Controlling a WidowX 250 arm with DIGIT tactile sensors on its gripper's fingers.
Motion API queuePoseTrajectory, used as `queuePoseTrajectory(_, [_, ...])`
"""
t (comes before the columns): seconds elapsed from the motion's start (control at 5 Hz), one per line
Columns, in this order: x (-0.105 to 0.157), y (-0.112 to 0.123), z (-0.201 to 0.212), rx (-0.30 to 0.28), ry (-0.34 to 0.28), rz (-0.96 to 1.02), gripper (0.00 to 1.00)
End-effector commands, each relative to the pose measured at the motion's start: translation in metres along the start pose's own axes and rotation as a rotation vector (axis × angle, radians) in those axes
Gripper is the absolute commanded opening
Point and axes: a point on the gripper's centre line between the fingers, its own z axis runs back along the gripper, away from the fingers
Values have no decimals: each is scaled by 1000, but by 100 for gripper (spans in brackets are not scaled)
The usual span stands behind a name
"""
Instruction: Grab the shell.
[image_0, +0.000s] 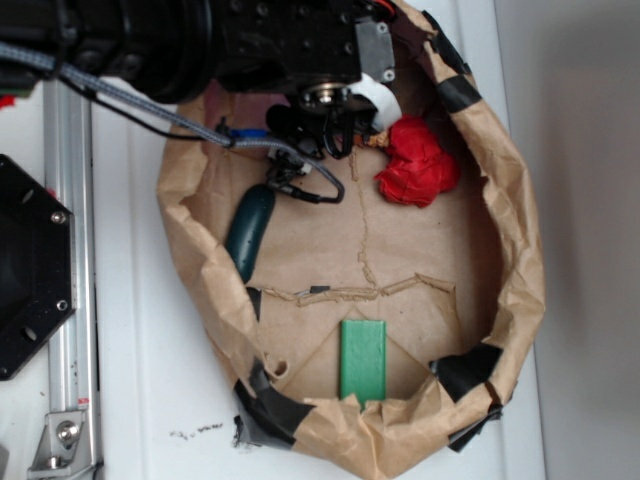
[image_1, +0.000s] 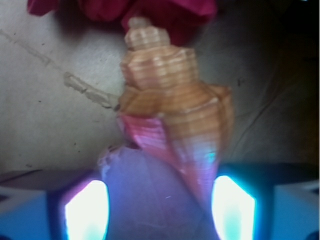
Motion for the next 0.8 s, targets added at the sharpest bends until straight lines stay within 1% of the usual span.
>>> queuePoseTrajectory(0.0, [6, 15, 12, 27, -26, 42, 42])
queuePoseTrajectory(0.2, [0, 18, 32, 34, -73, 62, 100])
queuePoseTrajectory(0.4, [5, 21, 41, 43, -93, 63, 100])
queuePoseTrajectory(0.6, [13, 22, 40, 10, -127, 59, 100])
